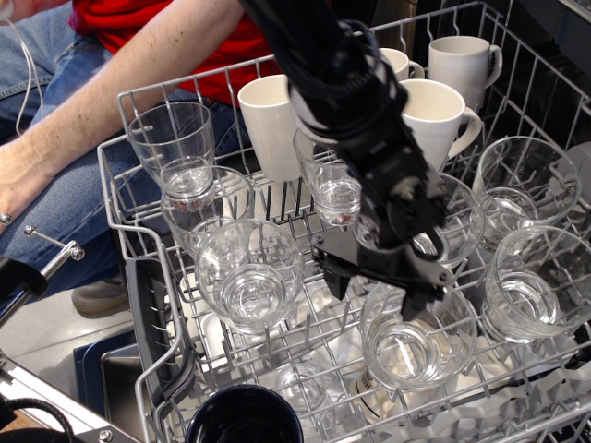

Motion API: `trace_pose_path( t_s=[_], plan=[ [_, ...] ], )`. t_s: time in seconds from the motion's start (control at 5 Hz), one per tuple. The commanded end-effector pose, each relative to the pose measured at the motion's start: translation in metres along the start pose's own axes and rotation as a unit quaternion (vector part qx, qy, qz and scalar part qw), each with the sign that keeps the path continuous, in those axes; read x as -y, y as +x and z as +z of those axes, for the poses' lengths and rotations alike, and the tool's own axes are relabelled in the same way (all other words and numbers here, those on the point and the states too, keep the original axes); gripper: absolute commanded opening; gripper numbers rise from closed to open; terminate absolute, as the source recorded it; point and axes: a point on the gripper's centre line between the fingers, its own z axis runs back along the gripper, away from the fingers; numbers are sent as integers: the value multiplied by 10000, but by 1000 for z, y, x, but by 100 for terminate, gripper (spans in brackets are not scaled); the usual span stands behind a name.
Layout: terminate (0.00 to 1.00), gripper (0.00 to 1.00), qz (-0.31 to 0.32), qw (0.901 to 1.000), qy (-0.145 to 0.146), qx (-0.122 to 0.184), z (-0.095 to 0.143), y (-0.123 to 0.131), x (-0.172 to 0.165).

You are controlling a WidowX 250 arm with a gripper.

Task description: Pick up glass cup

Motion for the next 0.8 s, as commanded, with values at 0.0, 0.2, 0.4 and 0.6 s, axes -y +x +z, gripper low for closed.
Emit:
trace_pose_path(
  t_s=[0.0, 0.2, 0.4, 0.6],
  plan=[
    [0, 100, 138, 9999, 89, 47, -5, 21, 7],
    [0, 100, 113, 9997, 223, -10, -8, 25, 16],
    [0, 100, 99, 9996, 277, 17, -16, 28, 19],
    [0, 100, 64, 9995, 300, 66, -28, 27, 20]
  ],
)
